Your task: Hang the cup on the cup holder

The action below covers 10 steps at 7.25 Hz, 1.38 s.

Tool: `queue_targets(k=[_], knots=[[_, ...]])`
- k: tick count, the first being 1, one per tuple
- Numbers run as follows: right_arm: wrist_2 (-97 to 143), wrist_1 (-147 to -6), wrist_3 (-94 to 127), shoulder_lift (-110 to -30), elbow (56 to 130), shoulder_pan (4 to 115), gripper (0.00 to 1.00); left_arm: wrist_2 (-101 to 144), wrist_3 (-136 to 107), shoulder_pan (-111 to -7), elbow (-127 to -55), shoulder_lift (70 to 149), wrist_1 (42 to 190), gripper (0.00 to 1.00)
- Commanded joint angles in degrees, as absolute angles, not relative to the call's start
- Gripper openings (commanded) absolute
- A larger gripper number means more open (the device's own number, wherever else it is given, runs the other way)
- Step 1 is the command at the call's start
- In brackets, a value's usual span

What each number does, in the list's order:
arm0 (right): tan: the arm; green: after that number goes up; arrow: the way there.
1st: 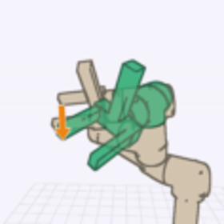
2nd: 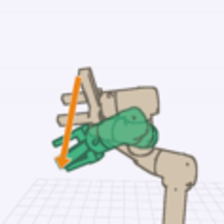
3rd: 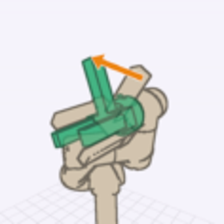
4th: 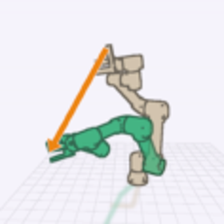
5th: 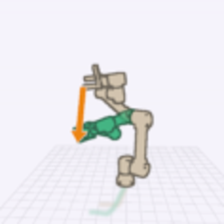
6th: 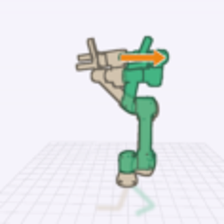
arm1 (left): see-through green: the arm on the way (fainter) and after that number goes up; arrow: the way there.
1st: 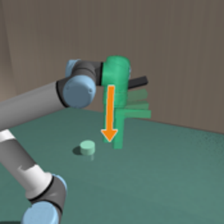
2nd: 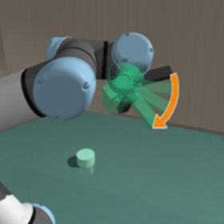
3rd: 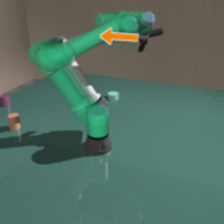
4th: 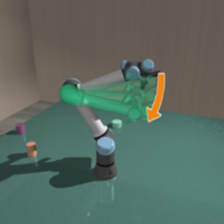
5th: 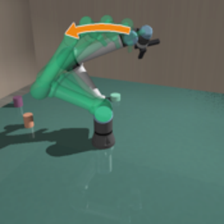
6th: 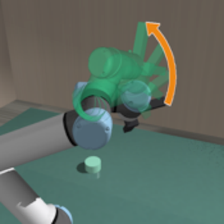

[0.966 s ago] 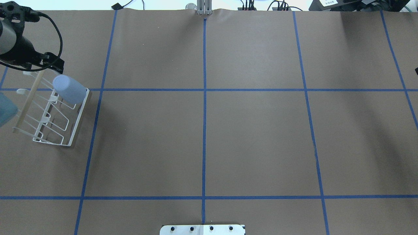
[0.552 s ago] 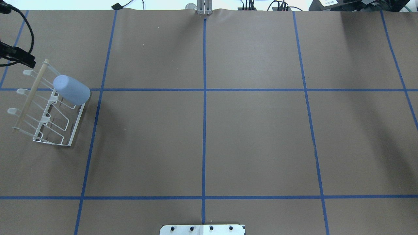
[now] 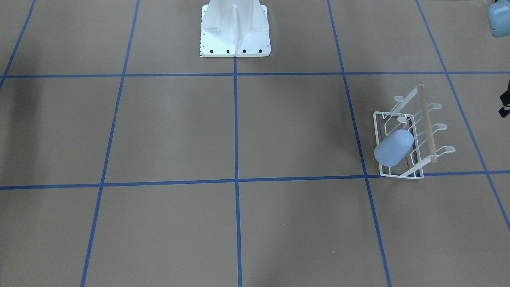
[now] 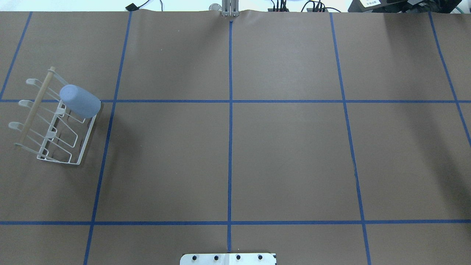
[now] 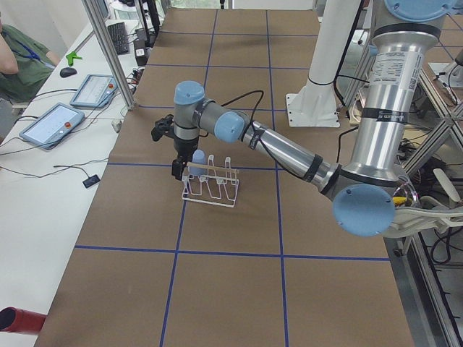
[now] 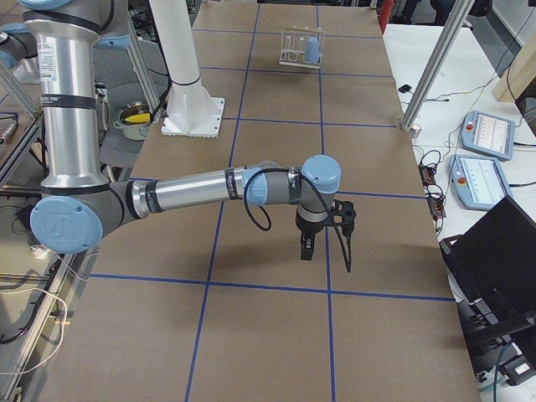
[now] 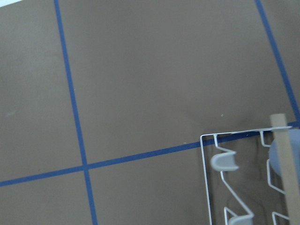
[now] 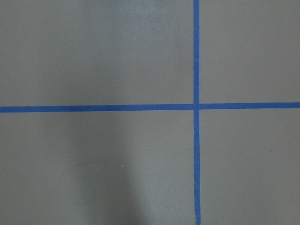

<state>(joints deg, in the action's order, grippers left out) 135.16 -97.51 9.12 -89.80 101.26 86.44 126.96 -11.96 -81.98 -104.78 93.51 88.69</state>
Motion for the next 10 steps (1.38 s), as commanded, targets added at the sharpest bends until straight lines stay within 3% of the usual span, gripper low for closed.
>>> queue_targets(k=[1, 4, 10], knots=[[135.44, -97.64, 9.14, -90.44, 101.42, 87.36, 1.0, 127.35, -11.6, -84.99, -100.14, 92.03, 90.95, 0.98], [134.65, -97.82, 9.14, -91.32, 101.25, 87.71, 1.0, 127.35, -11.69, -85.43, -95.54, 86.66, 92.37, 0.98], [134.56, -97.82, 9.23, -91.06, 101.07, 87.63, 1.0, 134.03, -11.16, -88.24, -100.02, 85.96, 90.61, 0.98]])
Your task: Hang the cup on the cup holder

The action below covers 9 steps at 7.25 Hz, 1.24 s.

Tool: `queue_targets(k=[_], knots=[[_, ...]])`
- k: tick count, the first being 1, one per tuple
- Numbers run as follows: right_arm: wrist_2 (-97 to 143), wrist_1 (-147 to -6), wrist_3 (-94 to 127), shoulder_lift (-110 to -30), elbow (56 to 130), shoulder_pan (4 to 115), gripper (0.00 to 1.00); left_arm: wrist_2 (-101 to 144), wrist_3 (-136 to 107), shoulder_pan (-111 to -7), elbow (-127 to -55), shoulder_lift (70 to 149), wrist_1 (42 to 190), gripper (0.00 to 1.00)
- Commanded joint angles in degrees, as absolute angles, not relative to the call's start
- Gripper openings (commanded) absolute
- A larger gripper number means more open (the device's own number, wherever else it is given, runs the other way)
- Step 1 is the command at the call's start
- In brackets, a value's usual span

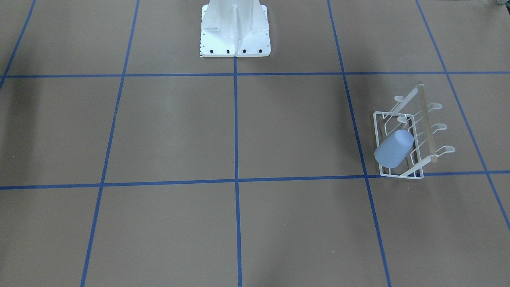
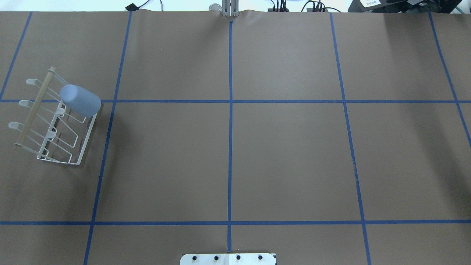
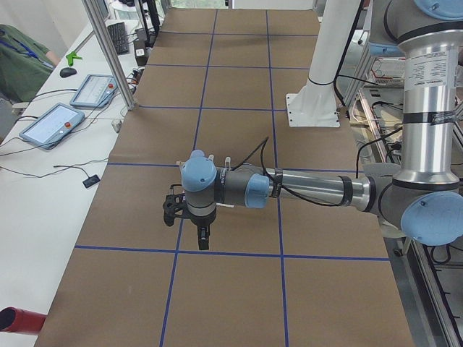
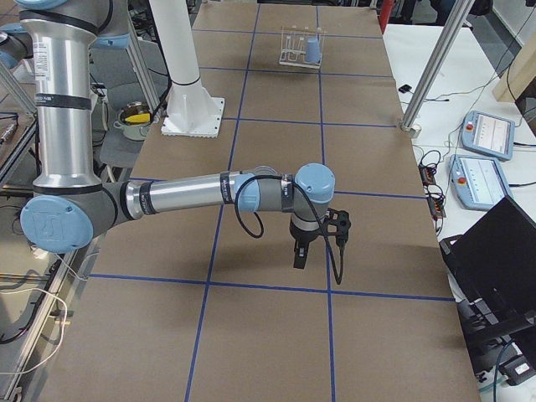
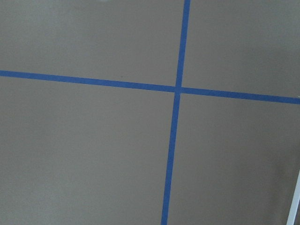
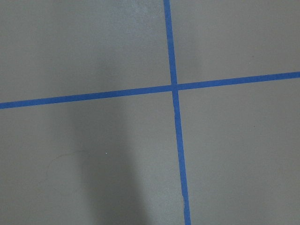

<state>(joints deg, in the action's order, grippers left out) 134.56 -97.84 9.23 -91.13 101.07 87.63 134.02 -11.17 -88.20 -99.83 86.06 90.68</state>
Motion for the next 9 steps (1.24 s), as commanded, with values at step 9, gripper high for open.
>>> queue_targets(k=[9], knots=[[134.56, -97.82, 9.23, -91.23, 101.16, 87.8, 1.0, 133.77, -10.99, -88.33, -99.84, 85.69, 91.14, 0.98]])
